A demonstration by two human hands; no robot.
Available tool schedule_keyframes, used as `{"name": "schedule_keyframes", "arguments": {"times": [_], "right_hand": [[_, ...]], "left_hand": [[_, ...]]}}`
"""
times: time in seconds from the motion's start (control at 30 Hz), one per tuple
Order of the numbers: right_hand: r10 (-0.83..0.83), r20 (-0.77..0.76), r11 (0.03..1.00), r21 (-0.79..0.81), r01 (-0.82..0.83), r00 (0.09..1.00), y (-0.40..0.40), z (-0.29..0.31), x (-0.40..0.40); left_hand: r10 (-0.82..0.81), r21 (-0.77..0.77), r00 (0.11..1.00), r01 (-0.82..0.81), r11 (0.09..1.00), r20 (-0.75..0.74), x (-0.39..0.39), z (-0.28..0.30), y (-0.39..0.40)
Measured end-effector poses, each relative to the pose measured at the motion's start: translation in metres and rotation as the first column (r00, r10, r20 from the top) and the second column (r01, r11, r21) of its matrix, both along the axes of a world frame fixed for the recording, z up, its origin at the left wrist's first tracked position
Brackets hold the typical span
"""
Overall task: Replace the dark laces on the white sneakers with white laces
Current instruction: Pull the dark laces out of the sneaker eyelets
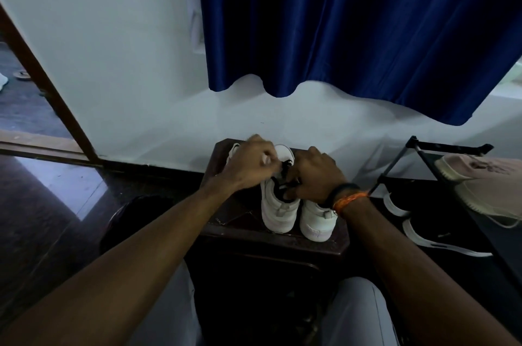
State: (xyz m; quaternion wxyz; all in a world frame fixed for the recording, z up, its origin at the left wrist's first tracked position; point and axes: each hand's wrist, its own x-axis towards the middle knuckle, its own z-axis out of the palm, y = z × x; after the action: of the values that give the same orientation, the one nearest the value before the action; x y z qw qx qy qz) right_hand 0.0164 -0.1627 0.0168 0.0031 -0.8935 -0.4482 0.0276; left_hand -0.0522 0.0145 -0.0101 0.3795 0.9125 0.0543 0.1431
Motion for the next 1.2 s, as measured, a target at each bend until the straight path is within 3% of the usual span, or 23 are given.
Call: {"name": "schedule_keyframes", "arguments": {"times": [0.07,0.13,0.23,0.37,0.47,0.57,0.67,0.73,0.83,0.93,1.07,1.2], "right_hand": [[0.011,0.041,1.000,0.002,-0.011,0.999,0.000,-0.006,0.000],[0.019,0.033,0.997,0.073,-0.022,0.999,-0.002,-0.006,0.001],[-0.023,-0.072,0.973,0.228,0.039,0.997,-0.014,0.004,0.006],[0.023,-0.209,0.973,0.229,0.026,0.978,-0.029,0.027,0.010],[0.011,-0.322,0.985,0.164,0.045,0.947,-0.037,0.050,0.010],[-0.064,-0.406,0.998,-0.005,0.067,0.912,-0.037,0.059,0.007],[-0.125,-0.393,0.987,-0.142,0.075,0.911,-0.028,0.060,0.003],[-0.156,-0.388,0.981,-0.167,0.098,0.908,-0.023,0.060,0.004],[-0.160,-0.250,0.987,-0.026,0.159,0.955,-0.012,0.051,0.006],[-0.128,-0.180,0.988,0.066,0.142,0.975,0.001,0.033,-0.001],[-0.082,-0.348,0.996,0.001,0.087,0.934,0.006,0.011,-0.017],[-0.042,-0.347,0.998,0.019,0.052,0.937,0.001,0.006,-0.019]], "left_hand": [[-0.234,0.122,0.969,0.242,0.963,-0.080,-0.005,0.000,-0.009],[-0.284,0.180,0.950,0.305,0.935,-0.132,-0.008,-0.006,-0.011],[-0.247,0.214,0.967,0.255,0.943,-0.063,-0.008,-0.013,-0.009],[-0.204,0.144,0.979,0.205,0.968,-0.018,-0.013,-0.012,-0.001],[-0.203,0.069,0.970,0.213,0.975,-0.138,-0.019,-0.004,0.013],[-0.195,0.166,0.928,0.257,0.952,-0.318,-0.023,-0.001,0.026],[-0.052,0.293,0.904,0.192,0.937,-0.423,-0.020,0.004,0.029],[0.051,0.346,0.909,0.105,0.932,-0.414,-0.015,0.009,0.025],[0.061,0.244,0.942,0.023,0.969,-0.329,-0.008,0.014,0.008],[0.005,0.235,0.952,0.070,0.969,-0.305,-0.002,0.014,-0.012],[0.027,0.269,0.951,0.061,0.961,-0.309,0.001,0.013,-0.021],[0.019,0.230,0.951,0.056,0.972,-0.310,-0.002,0.015,-0.020]]}}
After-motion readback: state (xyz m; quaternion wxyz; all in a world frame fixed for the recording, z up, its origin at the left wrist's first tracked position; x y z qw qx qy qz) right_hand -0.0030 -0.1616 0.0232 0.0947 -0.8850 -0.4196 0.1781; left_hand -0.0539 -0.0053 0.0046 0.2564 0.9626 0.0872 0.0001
